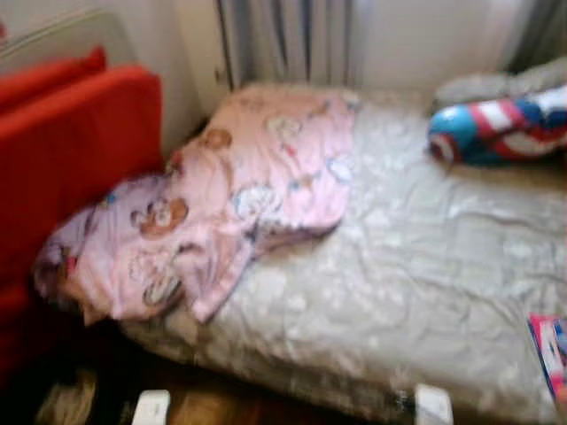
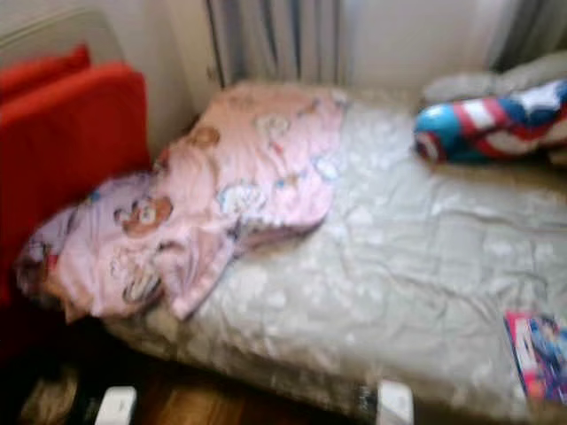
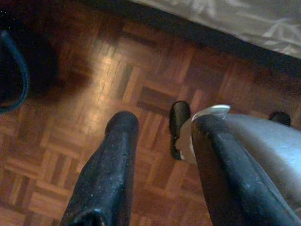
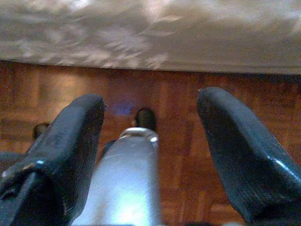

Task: Clean up the room

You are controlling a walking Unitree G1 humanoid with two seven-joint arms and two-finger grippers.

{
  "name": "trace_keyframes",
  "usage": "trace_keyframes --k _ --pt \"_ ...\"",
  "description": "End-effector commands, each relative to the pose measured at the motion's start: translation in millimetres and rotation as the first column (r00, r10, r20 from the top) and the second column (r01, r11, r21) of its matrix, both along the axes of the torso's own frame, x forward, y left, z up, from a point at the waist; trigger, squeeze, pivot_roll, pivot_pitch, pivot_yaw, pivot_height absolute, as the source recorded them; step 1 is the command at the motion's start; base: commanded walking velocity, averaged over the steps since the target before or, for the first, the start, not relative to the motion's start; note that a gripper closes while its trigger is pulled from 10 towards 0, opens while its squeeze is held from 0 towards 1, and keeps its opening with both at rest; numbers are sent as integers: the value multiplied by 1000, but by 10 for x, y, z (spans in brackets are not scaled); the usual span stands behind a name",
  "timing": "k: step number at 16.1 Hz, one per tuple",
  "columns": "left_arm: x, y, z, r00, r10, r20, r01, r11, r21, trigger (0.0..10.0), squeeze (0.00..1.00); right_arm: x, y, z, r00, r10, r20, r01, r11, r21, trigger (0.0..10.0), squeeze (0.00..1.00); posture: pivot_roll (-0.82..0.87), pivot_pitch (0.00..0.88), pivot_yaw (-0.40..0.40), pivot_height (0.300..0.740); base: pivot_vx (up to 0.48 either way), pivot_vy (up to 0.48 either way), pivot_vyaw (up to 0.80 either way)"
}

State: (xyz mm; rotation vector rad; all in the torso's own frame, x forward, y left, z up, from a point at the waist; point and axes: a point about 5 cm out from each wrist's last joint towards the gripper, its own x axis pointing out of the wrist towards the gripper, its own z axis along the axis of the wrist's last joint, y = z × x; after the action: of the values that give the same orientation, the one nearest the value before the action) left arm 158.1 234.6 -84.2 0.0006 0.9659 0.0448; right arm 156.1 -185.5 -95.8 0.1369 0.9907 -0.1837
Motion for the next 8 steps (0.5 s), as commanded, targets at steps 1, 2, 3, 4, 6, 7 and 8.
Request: trace_keyframes --k 1,2,3,4,6,7,8 --pt "-53 -52 -37 1000 -2 -21 2 1000 -1 10000 0 -42 -3 -17 1000 -4 -13 4 1000 1 10000 0 23 55 36 740 0 379 0" --pt "-49 -92 -45 1000 -4 -21 4 1000 -5 10000 0 -44 -3 -18 1000 -6 -13 6 1000 3 10000 0 23 56 36 740 0 382 0" --pt "-48 -103 -48 1000 -5 -22 5 1000 -6 10000 0 -45 -2 -18 1000 -9 -13 9 1000 4 10000 0 23 56 36 740 0 386 0" --pt "-48 -115 -50 1000 -5 -22 5 1000 -8 10000 0 -47 1 -19 1000 -12 -13 12 1000 6 10000 0 23 60 36 740 0 386 0" --pt "-45 -119 -50 1000 -2 -22 2 1000 -9 10000 0 -52 4 -22 1000 -10 -16 10 1000 7 10000 0 24 63 32 740 0 386 0" --pt "-43 -116 -50 1000 -1 -22 1 1000 -9 10000 0 -53 1 -22 1000 -10 -18 10 1000 6 10000 0 25 63 31 740 0 382 0" --pt "-39 -116 -48 1000 1 -22 -1 1000 -9 10000 0 -50 -5 -21 1000 -9 -18 9 1000 5 10000 0 23 66 31 740 0 382 0"
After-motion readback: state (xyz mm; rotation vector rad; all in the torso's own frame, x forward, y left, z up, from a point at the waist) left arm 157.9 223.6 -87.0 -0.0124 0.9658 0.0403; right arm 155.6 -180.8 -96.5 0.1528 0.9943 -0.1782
